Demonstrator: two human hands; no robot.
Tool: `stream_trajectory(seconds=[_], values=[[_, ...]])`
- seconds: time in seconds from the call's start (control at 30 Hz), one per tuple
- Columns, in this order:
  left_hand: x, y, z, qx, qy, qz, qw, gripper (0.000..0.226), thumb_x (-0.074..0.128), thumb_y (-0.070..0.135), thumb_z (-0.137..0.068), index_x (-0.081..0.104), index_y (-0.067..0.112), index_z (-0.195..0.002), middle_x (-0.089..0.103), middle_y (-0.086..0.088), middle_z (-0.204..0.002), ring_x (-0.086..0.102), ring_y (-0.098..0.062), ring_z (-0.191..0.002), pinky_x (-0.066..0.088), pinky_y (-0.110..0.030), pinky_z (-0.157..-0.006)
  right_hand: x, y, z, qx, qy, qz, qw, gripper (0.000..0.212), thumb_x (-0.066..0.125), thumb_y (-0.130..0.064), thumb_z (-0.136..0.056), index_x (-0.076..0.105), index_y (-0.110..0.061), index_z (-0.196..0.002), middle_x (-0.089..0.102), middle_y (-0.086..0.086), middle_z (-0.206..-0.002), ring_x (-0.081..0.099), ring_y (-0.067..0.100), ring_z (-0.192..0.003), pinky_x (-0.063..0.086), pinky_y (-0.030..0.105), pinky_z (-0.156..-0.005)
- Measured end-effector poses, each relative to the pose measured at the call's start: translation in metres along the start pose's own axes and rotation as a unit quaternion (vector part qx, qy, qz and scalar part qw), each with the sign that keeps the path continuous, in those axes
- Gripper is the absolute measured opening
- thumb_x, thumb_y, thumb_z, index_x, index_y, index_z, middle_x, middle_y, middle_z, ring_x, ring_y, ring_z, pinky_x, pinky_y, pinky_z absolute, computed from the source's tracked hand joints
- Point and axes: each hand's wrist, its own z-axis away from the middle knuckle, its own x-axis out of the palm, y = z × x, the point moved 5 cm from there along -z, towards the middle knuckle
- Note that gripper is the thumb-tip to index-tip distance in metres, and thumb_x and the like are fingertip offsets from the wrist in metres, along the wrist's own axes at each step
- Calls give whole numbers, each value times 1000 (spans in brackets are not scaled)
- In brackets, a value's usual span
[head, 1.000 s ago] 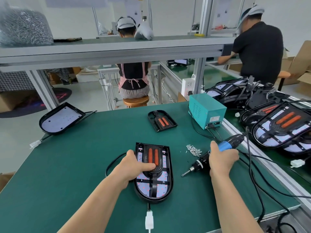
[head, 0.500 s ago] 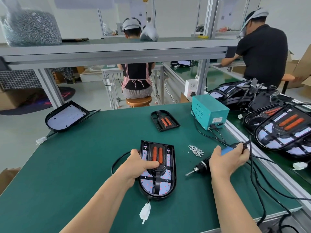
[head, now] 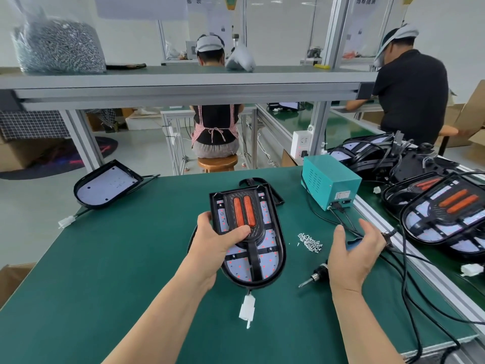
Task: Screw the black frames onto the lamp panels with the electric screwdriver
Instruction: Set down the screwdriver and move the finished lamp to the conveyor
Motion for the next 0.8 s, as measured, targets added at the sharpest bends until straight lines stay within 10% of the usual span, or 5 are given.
stream_trajectory(seconds=[0.2,0.3,0.47,0.8], values=[[-1,12,11,44,-13,-10,999,58,84,10,-79,46,30,-118,77,9,-99,75,-13,-92,55,-24,-76,11,-32,20,33,-110,-209,971,46,60,-28,-91,56,-6,-131,60,10,-130,58,27,-122,47,39,-103],[1,16,14,53,-19,-8,998,62,86,12,-75,46,31,-119,77,7,-102,74,-15,-94,55,-28,-79,30,-55,44,192,-304,-321,876,60,66,-54,-84,60,-13,-128,69,14,-122,68,25,-105,51,39,-80],[15,15,18,60,-60,-19,996,60,82,10,-81,46,27,-125,76,7,-106,74,-14,-97,58,-22,-75,45,-82,83,285,-493,-360,739,65,78,-35,-83,58,-7,-138,65,18,-135,62,34,-125,51,45,-105],[38,27,20,155,-65,-113,979,36,65,61,-75,64,51,-110,65,23,-112,60,-10,-116,48,-32,-96,33,-76,69,274,-411,-397,773,50,67,-15,-86,61,-3,-134,65,22,-133,62,40,-124,50,51,-106]])
